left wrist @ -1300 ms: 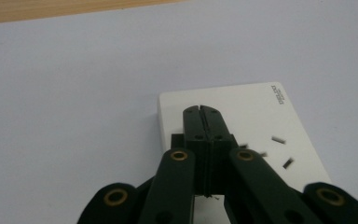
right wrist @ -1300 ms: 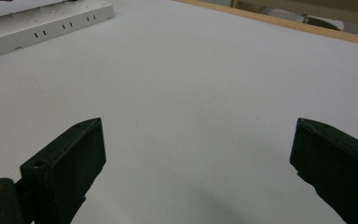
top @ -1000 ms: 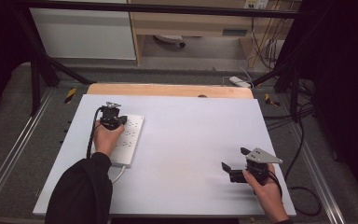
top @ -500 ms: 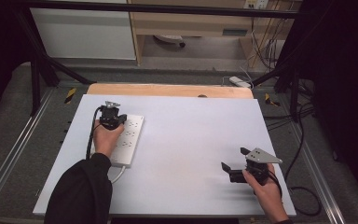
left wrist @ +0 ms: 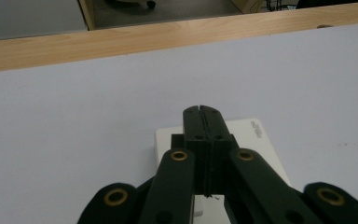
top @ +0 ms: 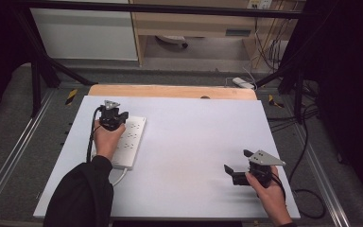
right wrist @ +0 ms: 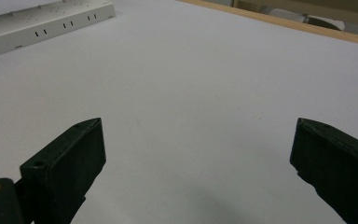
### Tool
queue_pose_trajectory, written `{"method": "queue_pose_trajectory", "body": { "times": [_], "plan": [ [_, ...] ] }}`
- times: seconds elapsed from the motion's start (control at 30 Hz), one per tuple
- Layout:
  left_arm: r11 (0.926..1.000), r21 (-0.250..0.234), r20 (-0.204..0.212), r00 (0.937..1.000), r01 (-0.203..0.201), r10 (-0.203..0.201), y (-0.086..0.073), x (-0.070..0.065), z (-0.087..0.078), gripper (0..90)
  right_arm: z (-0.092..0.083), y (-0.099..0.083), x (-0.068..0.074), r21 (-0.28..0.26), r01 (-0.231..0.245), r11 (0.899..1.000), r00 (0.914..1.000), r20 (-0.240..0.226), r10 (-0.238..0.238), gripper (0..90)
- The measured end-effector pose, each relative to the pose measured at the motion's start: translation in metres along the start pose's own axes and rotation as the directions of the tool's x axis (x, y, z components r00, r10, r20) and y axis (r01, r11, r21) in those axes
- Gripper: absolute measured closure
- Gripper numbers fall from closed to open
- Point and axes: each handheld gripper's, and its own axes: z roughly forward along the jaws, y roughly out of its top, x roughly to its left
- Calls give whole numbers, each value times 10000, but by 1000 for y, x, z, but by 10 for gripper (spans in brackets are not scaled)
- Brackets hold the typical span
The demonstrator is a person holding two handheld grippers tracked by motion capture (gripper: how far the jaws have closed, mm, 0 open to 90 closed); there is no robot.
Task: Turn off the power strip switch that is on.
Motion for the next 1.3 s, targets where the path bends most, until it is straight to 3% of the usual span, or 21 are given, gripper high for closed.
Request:
{"method": "queue_pose_trajectory", "body": {
  "times": [0.23,0.47,0.73,1.03,1.3],
  "plan": [
    [9993,-346,110,9998,156,-152,3,-1,-5,895,0,0,0,-27,-51,10000,10000,-14,51,37],
    [9980,-609,163,9997,175,-165,5,-2,-7,723,0,0,0,-7,-39,10000,10000,-32,39,37],
    [9948,-826,95,9982,593,-587,7,0,-10,460,0,0,0,7,-5,10000,10000,-40,5,37],
    [9922,-1055,268,9976,659,-634,9,0,-20,149,1,0,1,43,16,10000,10000,-67,-16,35],
    [9873,-1395,368,9967,764,-720,9,-2,-34,113,1,0,2,61,24,10000,10000,-52,-24,34]
  ]
}}
